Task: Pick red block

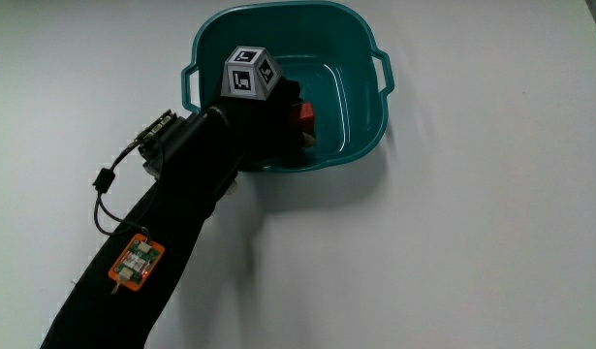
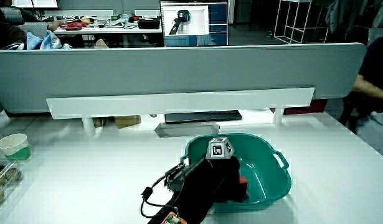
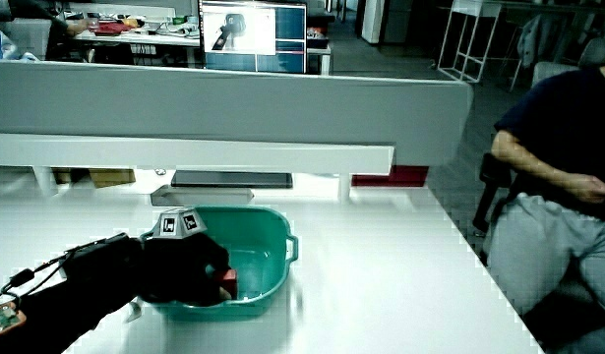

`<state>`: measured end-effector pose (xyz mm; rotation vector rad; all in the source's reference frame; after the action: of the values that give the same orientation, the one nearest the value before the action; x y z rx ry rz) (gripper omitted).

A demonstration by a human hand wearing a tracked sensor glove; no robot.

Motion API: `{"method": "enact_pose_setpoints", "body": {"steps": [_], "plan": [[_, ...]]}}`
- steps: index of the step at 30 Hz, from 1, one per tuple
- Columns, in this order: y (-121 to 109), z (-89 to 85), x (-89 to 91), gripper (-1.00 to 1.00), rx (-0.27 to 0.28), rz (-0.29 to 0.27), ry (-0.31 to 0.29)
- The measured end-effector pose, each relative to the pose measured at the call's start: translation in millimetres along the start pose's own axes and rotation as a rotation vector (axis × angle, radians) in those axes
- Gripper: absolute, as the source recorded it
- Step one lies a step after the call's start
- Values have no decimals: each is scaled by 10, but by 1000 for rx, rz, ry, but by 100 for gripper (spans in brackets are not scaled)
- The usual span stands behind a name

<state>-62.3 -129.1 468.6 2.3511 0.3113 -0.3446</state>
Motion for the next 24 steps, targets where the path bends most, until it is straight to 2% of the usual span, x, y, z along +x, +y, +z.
{"method": "enact_pose_setpoints", "body": {"steps": [3,13,24], "plan": [[4,-11,0,45,3,1,-3],[-22,-2,17,71,77,-16,-10],[-27,-17,3,100,106,-23,-27]]}}
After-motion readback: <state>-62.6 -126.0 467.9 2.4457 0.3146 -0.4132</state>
